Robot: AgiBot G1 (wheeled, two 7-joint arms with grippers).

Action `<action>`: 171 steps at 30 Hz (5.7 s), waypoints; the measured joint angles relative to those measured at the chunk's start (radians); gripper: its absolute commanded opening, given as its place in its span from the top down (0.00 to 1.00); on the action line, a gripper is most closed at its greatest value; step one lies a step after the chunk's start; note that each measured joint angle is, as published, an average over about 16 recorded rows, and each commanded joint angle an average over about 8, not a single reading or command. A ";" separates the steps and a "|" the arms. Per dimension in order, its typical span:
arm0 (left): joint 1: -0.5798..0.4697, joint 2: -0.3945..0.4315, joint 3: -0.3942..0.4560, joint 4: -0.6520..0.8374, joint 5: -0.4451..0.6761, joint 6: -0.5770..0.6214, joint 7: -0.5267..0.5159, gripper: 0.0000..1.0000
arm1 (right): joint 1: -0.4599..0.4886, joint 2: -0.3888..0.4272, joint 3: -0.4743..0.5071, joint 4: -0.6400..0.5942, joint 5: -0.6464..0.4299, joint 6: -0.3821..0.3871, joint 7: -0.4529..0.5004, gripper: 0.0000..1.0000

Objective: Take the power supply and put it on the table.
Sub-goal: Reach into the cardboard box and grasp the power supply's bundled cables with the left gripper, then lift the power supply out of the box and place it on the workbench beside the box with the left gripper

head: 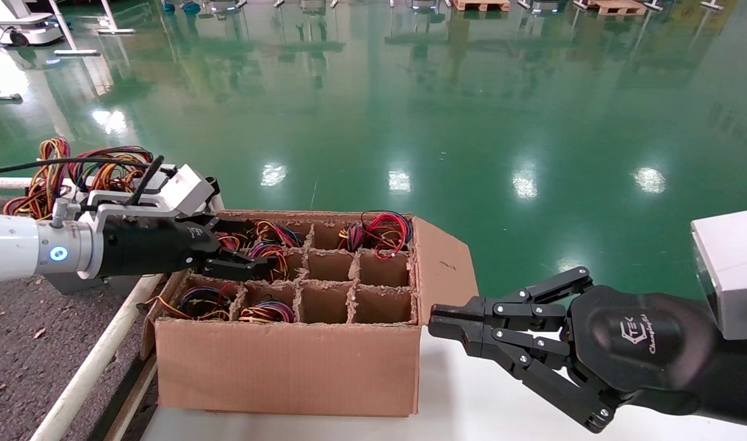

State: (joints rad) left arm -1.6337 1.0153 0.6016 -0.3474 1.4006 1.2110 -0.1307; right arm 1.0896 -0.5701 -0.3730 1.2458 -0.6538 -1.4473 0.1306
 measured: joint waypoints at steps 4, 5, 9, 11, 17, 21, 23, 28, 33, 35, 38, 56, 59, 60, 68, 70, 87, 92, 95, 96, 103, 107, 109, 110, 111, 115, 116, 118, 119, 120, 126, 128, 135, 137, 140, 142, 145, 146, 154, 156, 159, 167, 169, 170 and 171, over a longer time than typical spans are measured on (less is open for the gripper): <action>-0.009 0.021 -0.002 0.067 -0.002 -0.007 0.052 1.00 | 0.000 0.000 0.000 0.000 0.000 0.000 0.000 0.00; -0.011 0.026 -0.003 0.082 -0.003 -0.008 0.064 1.00 | 0.000 0.000 0.000 0.000 0.000 0.000 0.000 0.00; -0.019 0.040 -0.006 0.135 -0.007 -0.011 0.103 1.00 | 0.000 0.000 0.000 0.000 0.000 0.000 0.000 0.00; -0.024 0.046 -0.007 0.157 -0.009 -0.012 0.120 1.00 | 0.000 0.000 0.000 0.000 0.000 0.000 0.000 0.00; -0.037 0.063 -0.009 0.212 -0.011 -0.013 0.157 1.00 | 0.000 0.000 0.000 0.000 0.000 0.000 0.000 0.00; -0.044 0.072 -0.008 0.239 -0.009 -0.012 0.178 1.00 | 0.000 0.000 0.000 0.000 0.000 0.000 0.000 0.00; -0.047 0.077 -0.007 0.250 -0.008 -0.012 0.187 1.00 | 0.000 0.000 0.000 0.000 0.000 0.000 0.000 0.00; -0.052 0.086 -0.005 0.275 -0.004 -0.013 0.205 1.00 | 0.000 0.000 0.000 0.000 0.000 0.000 0.000 0.00; -0.055 0.093 -0.004 0.295 -0.003 -0.015 0.218 1.00 | 0.000 0.000 0.000 0.000 0.000 0.000 0.000 0.00; -0.055 0.095 -0.004 0.302 -0.003 -0.015 0.222 1.00 | 0.000 0.000 0.000 0.000 0.000 0.000 0.000 0.00; -0.056 0.096 -0.005 0.311 -0.004 -0.016 0.227 1.00 | 0.000 0.000 0.000 0.000 0.000 0.000 0.000 0.00; -0.088 0.084 -0.034 0.325 -0.046 -0.013 0.245 1.00 | 0.000 0.000 0.000 0.000 0.000 0.000 0.000 0.00; -0.111 0.077 -0.042 0.321 -0.056 -0.010 0.244 1.00 | 0.000 0.000 0.000 0.000 0.000 0.000 0.000 0.00; -0.120 0.074 -0.044 0.319 -0.060 -0.009 0.242 1.00 | 0.000 0.000 0.000 0.000 0.000 0.000 0.000 0.00; -0.217 0.047 -0.068 0.306 -0.093 -0.002 0.217 1.00 | 0.000 0.000 0.000 0.000 0.000 0.000 0.000 0.00; -0.247 0.040 -0.073 0.300 -0.099 -0.005 0.215 1.00 | 0.000 0.000 0.000 0.000 0.000 0.000 0.000 0.00; -0.483 0.008 -0.099 0.313 -0.122 -0.313 0.242 1.00 | 0.000 0.000 0.000 0.000 0.000 0.000 0.000 0.00; -0.520 0.006 -0.096 0.339 -0.115 -0.491 0.252 1.00 | 0.000 0.000 0.000 0.000 0.000 0.000 0.000 0.00; -0.534 0.000 -0.091 0.351 -0.106 -0.583 0.256 1.00 | 0.000 0.000 0.000 0.000 0.000 0.000 0.000 0.00; -0.537 -0.003 -0.089 0.354 -0.103 -0.608 0.257 1.00 | 0.000 0.000 0.000 0.000 0.000 0.000 0.000 0.00; -0.536 -0.050 -0.067 0.367 -0.073 -0.692 0.272 1.00 | 0.000 0.000 0.000 0.000 0.000 0.000 0.000 0.00; -0.524 -0.089 -0.056 0.371 -0.058 -0.695 0.282 1.00 | 0.000 0.000 0.000 0.000 0.000 0.000 0.000 0.00; -0.517 -0.110 -0.054 0.373 -0.054 -0.684 0.284 1.00 | 0.000 0.000 0.000 0.000 0.000 0.000 0.000 0.00; -0.514 -0.121 -0.053 0.374 -0.053 -0.678 0.283 1.00 | 0.000 0.000 0.000 0.000 0.000 0.000 0.000 0.00; -0.510 -0.132 -0.053 0.375 -0.053 -0.671 0.283 1.00 | 0.000 0.000 0.000 0.000 0.000 0.000 0.000 0.00; -0.500 -0.174 -0.055 0.374 -0.055 -0.642 0.282 1.00 | 0.000 0.000 0.000 0.000 0.000 0.000 0.000 0.00; -0.498 -0.183 -0.056 0.372 -0.057 -0.635 0.281 1.00 | 0.000 0.000 0.000 0.000 0.000 0.000 0.000 0.00; -0.495 -0.201 -0.061 0.369 -0.064 -0.620 0.280 1.00 | 0.000 0.000 0.000 0.000 0.000 0.000 0.000 0.00; -0.494 -0.209 -0.064 0.367 -0.068 -0.614 0.279 1.00 | 0.000 0.000 0.000 0.000 0.000 0.000 0.000 0.00; -0.492 -0.217 -0.067 0.364 -0.073 -0.608 0.279 1.00 | 0.000 0.000 0.000 0.000 0.000 0.000 0.000 0.00; -0.481 -0.248 -0.085 0.359 -0.099 -0.601 0.276 1.00 | 0.000 0.000 0.000 0.000 0.000 0.000 0.000 0.00; -0.475 -0.253 -0.089 0.360 -0.104 -0.606 0.277 1.00 | 0.000 0.000 0.000 0.000 0.000 0.000 0.000 0.00; -0.444 -0.263 -0.089 0.371 -0.104 -0.642 0.281 1.00 | 0.000 0.000 0.000 0.000 0.000 0.000 0.000 0.00; -0.433 -0.263 -0.086 0.375 -0.100 -0.655 0.281 1.00 | 0.000 0.000 0.000 0.000 0.000 0.000 0.000 0.00; -0.418 -0.264 -0.081 0.381 -0.093 -0.672 0.280 1.00 | 0.000 0.000 0.000 0.000 0.000 0.000 0.000 0.00; -0.407 -0.264 -0.077 0.383 -0.088 -0.682 0.280 1.00 | 0.000 0.000 0.000 0.000 0.000 0.000 0.000 0.00; -0.390 -0.262 -0.072 0.386 -0.081 -0.691 0.279 1.00 | 0.000 0.000 0.000 0.000 0.000 0.000 0.000 0.00; -0.384 -0.261 -0.071 0.387 -0.078 -0.693 0.278 1.00 | 0.000 0.000 0.000 0.000 0.000 0.000 0.000 0.00; -0.336 -0.250 -0.052 0.394 -0.050 -0.684 0.269 1.00 | 0.000 0.000 0.000 0.000 0.000 0.000 0.000 0.00; -0.324 -0.246 -0.047 0.395 -0.042 -0.680 0.266 1.00 | 0.000 0.000 0.000 0.000 0.000 0.000 0.000 0.00; -0.309 -0.238 -0.039 0.394 -0.030 -0.676 0.262 1.00 | 0.000 0.000 0.000 0.000 0.000 0.000 0.000 0.00; -0.277 -0.212 -0.027 0.381 -0.011 -0.661 0.251 1.00 | 0.000 0.000 0.000 0.000 0.000 0.000 0.000 0.00; -0.272 -0.206 -0.026 0.377 -0.009 -0.654 0.249 1.00 | 0.000 0.000 0.000 0.000 0.000 0.000 0.000 0.00; -0.269 -0.203 -0.026 0.374 -0.009 -0.651 0.248 1.00 | 0.000 0.000 0.000 0.000 0.000 0.000 0.000 0.00; -0.267 -0.200 -0.025 0.372 -0.009 -0.648 0.247 1.00 | 0.000 0.000 0.000 0.000 0.000 0.000 0.000 0.00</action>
State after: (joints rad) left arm -1.9008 0.8157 0.5761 0.0245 1.3920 0.5634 0.1159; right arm 1.0897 -0.5700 -0.3735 1.2458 -0.6535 -1.4472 0.1304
